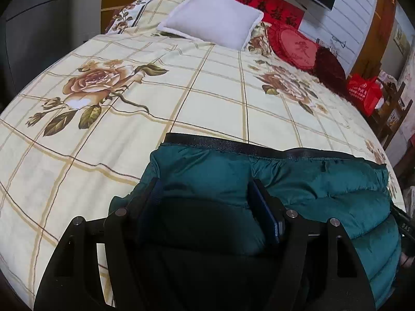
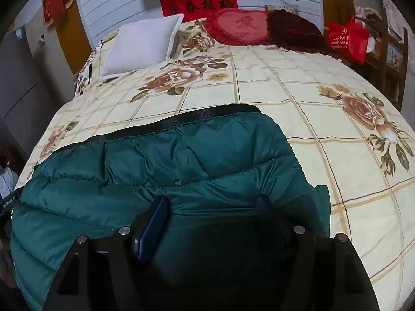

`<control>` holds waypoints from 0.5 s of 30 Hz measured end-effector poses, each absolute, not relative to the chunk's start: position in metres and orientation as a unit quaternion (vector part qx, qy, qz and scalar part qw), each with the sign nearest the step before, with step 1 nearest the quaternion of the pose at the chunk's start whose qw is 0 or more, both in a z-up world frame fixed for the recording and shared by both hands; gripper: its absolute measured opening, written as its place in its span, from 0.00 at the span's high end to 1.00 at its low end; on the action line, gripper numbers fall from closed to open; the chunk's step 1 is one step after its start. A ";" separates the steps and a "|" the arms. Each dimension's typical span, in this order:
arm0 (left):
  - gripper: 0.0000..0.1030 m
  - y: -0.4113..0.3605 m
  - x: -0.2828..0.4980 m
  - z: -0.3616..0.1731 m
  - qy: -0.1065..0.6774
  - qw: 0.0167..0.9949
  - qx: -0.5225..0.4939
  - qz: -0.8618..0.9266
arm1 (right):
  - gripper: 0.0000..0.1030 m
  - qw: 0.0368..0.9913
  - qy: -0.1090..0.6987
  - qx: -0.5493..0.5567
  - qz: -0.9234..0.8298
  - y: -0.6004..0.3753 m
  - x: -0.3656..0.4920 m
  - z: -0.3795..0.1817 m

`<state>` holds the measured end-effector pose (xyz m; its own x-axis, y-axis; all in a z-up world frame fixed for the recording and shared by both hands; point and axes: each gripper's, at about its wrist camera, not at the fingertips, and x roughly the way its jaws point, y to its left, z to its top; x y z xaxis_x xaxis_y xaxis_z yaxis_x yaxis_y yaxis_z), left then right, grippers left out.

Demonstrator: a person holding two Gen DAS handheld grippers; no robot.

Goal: Fold large clothes

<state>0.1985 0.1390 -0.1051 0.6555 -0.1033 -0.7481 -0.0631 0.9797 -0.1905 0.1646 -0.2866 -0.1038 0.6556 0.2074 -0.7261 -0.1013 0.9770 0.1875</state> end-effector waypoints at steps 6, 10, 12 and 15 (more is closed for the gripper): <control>0.32 0.139 0.143 -0.033 0.359 0.930 -0.072 -0.040 | 0.31 0.908 0.404 0.062 0.093 -0.292 0.131 -0.058; 0.00 0.122 0.070 -0.001 0.310 0.948 -0.038 -0.060 | 0.30 0.938 0.330 0.053 0.089 -0.292 0.059 -0.006; 0.00 0.107 0.033 -0.001 0.321 0.943 -0.014 -0.079 | 0.23 0.939 0.323 0.053 0.102 -0.288 0.014 0.010; 0.00 0.091 -0.012 -0.008 0.337 0.936 -0.021 -0.102 | 0.23 0.931 0.349 0.019 0.107 -0.273 -0.039 0.013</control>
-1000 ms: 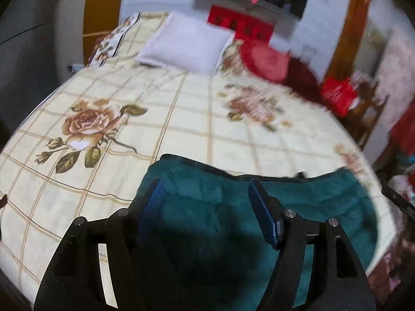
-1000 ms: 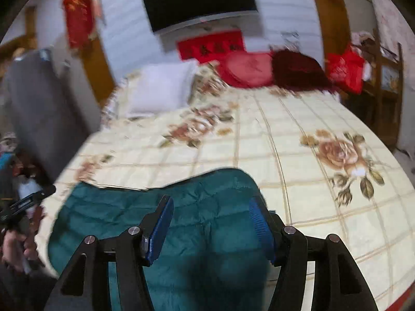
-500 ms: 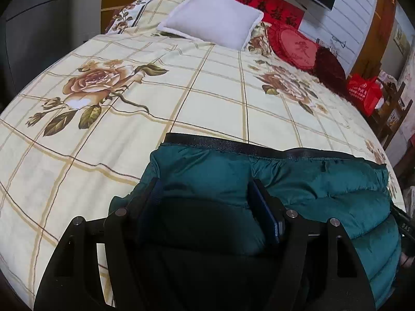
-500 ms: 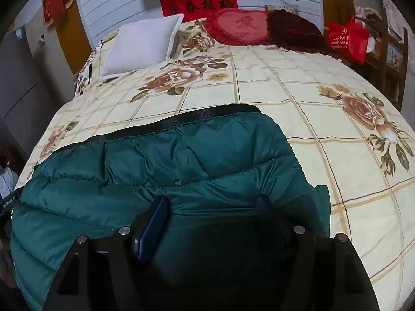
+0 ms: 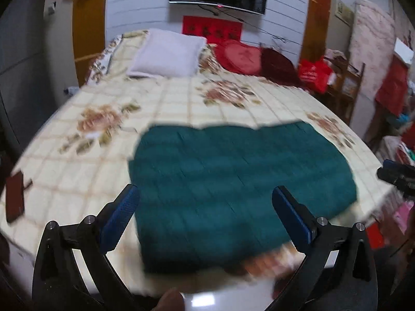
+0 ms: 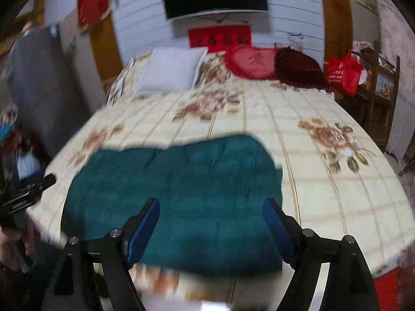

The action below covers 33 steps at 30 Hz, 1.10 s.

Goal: Fold large clothes

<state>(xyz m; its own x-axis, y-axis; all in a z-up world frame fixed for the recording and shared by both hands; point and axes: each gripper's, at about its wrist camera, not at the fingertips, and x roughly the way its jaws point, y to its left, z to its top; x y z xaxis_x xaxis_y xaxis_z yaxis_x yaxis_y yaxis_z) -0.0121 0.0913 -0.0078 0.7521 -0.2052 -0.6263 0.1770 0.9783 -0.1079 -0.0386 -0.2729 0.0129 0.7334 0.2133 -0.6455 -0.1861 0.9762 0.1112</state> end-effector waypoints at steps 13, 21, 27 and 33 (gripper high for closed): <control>0.00 0.059 -0.088 -0.010 0.394 0.910 -0.060 -0.112 | 0.23 0.931 0.349 -0.015 0.102 -0.235 -0.191 -0.024; 0.00 0.045 -0.109 -0.001 0.385 0.921 0.012 -0.054 | 0.23 0.934 0.343 -0.014 0.100 -0.230 -0.209 -0.019; 0.00 0.043 -0.118 0.002 0.385 0.920 0.008 -0.064 | 0.23 0.937 0.335 -0.014 0.099 -0.230 -0.217 -0.010; 0.00 0.045 -0.123 0.006 0.381 0.923 0.003 -0.060 | 0.23 0.941 0.323 -0.019 0.098 -0.228 -0.226 0.000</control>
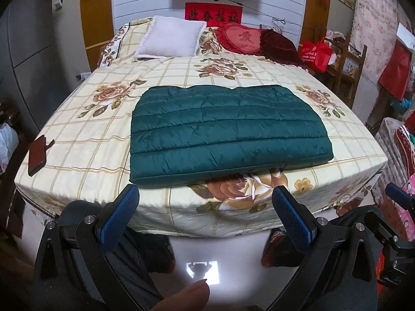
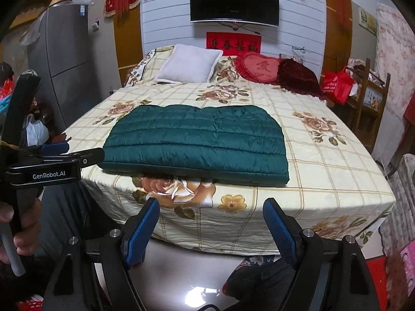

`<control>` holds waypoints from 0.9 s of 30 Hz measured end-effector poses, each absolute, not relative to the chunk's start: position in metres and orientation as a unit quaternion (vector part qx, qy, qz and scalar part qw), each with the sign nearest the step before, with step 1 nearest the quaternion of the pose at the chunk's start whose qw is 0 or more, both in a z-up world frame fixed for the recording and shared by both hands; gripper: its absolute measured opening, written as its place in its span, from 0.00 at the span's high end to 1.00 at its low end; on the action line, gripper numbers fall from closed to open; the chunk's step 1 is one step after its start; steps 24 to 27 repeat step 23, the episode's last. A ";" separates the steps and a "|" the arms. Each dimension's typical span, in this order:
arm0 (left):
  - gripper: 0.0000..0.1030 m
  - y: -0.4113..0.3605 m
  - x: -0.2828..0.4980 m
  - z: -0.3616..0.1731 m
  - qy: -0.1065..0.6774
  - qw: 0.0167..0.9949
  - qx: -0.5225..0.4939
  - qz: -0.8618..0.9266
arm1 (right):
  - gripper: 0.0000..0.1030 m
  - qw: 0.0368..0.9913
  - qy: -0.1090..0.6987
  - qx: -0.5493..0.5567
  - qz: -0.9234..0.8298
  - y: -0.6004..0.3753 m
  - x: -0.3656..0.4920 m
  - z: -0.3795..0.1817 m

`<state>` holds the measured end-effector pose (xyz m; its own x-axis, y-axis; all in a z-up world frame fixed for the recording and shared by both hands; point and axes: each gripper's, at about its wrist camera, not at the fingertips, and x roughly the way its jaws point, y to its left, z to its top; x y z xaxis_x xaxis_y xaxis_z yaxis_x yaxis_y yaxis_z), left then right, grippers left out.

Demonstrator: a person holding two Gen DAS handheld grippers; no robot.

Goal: Fold large clothes

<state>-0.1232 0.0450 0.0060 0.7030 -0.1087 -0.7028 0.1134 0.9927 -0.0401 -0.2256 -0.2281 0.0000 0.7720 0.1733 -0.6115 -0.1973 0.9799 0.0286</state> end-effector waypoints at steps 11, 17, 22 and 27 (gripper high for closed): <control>0.00 0.046 -0.128 0.009 0.377 0.924 0.001 -0.062 | 0.23 0.944 0.312 -0.020 0.104 -0.225 -0.236 0.008; 0.00 0.047 -0.126 0.006 0.384 0.921 -0.005 -0.068 | 0.23 0.943 0.317 -0.018 0.104 -0.224 -0.233 0.006; 0.00 0.046 -0.130 0.004 0.377 0.923 -0.006 -0.079 | 0.23 0.941 0.320 -0.017 0.106 -0.223 -0.232 0.003; 0.00 0.045 -0.131 0.004 0.376 0.923 -0.002 -0.081 | 0.23 0.941 0.321 -0.018 0.106 -0.222 -0.232 0.002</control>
